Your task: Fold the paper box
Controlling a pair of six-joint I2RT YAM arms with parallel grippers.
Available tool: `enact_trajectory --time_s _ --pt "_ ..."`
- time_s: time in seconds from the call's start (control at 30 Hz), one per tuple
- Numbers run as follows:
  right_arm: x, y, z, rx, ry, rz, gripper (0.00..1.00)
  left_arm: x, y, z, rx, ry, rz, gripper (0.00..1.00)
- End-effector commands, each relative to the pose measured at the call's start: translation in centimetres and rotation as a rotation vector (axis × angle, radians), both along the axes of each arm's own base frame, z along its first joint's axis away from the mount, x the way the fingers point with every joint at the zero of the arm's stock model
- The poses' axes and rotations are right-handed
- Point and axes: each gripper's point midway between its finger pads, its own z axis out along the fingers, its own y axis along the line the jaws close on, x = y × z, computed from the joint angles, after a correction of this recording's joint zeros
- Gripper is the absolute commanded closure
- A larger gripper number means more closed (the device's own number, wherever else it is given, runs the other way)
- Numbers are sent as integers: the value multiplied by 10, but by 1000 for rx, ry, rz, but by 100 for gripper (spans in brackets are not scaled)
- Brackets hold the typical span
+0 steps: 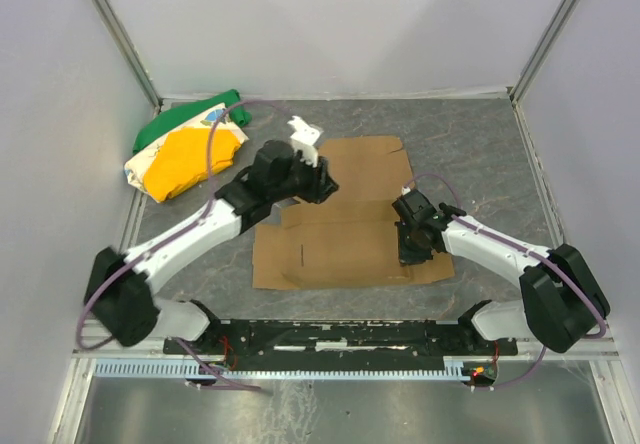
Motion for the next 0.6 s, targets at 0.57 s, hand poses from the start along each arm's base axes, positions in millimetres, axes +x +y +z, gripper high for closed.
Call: enact_trajectory --time_s 0.57 --pt "13 3 4 31 -82 -49 87 -146 109 -53 -107 457 709 65"
